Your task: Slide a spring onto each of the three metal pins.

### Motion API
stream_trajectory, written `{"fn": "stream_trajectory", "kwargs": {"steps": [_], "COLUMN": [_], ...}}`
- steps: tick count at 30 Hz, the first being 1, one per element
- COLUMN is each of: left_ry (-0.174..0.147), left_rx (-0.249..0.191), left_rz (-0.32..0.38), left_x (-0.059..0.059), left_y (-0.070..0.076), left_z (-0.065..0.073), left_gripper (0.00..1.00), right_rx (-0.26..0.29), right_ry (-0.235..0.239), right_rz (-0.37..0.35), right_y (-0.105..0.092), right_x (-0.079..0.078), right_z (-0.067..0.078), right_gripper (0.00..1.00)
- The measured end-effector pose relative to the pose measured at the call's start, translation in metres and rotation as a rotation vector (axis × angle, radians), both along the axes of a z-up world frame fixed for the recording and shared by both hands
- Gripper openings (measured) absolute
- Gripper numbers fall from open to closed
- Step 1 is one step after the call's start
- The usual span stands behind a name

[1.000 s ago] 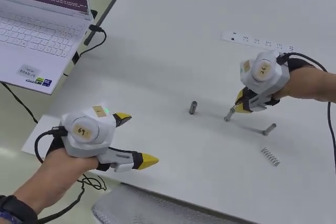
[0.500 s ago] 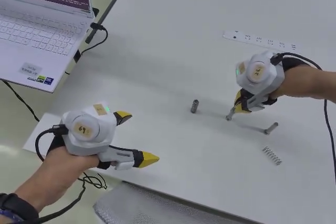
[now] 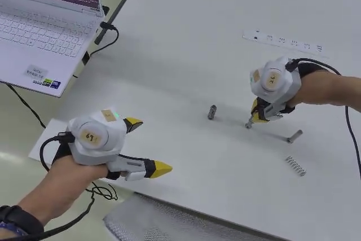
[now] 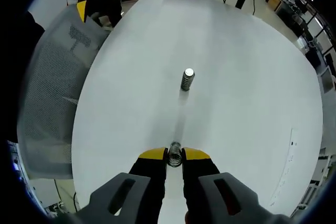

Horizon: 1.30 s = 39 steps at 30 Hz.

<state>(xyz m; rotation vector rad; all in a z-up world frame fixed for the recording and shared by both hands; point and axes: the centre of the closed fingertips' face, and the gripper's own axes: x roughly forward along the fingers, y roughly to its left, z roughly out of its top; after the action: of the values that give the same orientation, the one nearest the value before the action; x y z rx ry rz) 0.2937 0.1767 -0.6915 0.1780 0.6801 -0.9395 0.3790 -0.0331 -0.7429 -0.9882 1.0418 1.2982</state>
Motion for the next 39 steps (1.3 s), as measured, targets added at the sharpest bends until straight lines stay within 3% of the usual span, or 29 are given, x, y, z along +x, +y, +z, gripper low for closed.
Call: {"fn": "stream_trajectory", "kwargs": {"steps": [19,39], "left_ry": [0.008,0.016], "left_rx": [0.006,0.009], "left_rz": [0.01,0.014], "left_x": [-0.001,-0.001], "left_y": [0.004,0.007], "left_z": [-0.002,-0.004], "left_gripper": [0.74,0.74], "right_rx": [-0.033,-0.039], "right_ry": [0.025,0.041], "right_rz": [0.027,0.03], "right_y": [-0.001,-0.001], "right_x": [-0.005,-0.006], "right_z": [-0.018,-0.026], "right_gripper": [0.09,0.09]}}
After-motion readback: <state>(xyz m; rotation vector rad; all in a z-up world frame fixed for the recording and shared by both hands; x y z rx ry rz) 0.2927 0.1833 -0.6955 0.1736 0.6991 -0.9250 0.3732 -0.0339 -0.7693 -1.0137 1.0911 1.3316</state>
